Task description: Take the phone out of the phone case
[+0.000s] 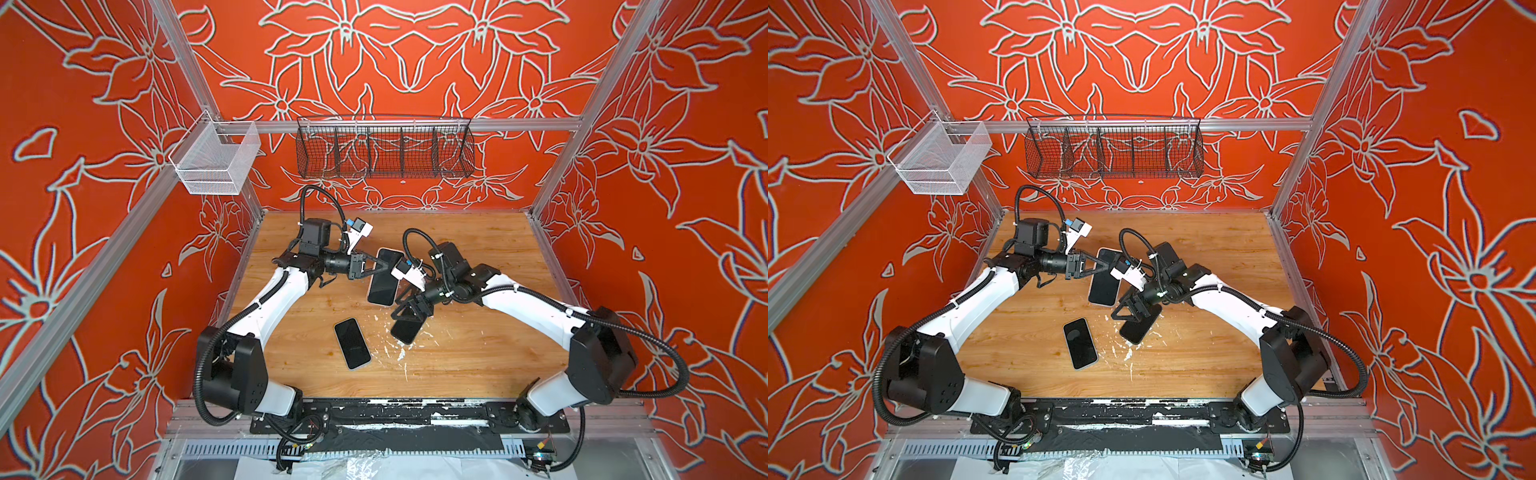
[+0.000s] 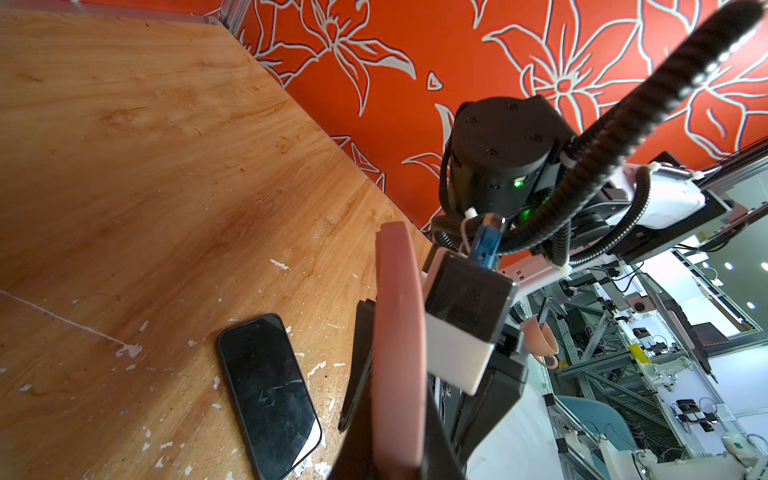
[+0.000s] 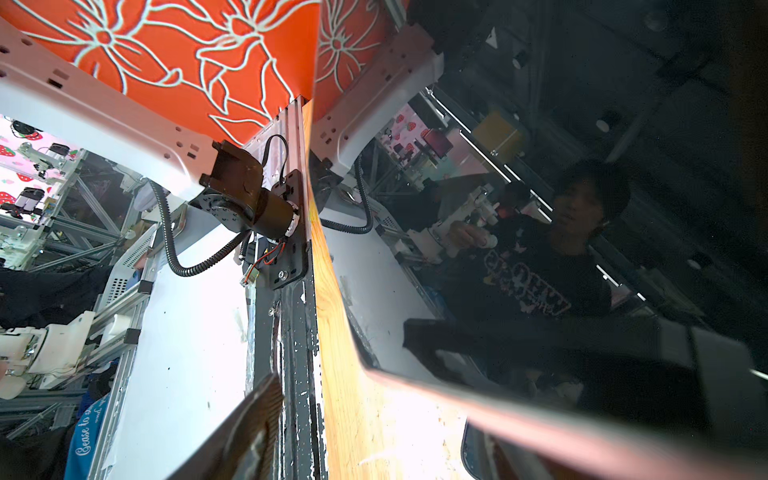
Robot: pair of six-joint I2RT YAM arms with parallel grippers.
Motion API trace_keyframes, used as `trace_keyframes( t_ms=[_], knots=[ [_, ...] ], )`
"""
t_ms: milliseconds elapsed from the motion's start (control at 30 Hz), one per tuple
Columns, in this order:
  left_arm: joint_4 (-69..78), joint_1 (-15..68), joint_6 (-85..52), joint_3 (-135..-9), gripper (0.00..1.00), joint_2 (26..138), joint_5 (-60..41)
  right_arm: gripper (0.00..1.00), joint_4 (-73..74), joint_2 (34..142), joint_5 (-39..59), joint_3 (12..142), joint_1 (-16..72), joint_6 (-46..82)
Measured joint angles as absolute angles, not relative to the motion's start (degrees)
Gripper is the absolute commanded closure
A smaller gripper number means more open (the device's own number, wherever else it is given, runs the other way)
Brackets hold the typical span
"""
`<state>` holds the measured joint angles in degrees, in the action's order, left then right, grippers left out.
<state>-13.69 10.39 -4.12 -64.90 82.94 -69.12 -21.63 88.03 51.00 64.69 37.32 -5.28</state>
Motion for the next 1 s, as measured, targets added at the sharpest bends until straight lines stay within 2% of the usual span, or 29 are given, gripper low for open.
trace_keyframes(
  t_ms=[267,1000],
  knots=[
    [-11.8,10.4,-6.1,-64.7,1.00,82.9,-69.9,0.35,-19.2,87.7,50.4,64.7,37.4,-4.4],
    [-6.3,10.4,-10.8,-62.7,1.00,83.5,-71.5,0.67,-18.8,87.6,49.9,64.8,37.4,-4.3]
  ],
)
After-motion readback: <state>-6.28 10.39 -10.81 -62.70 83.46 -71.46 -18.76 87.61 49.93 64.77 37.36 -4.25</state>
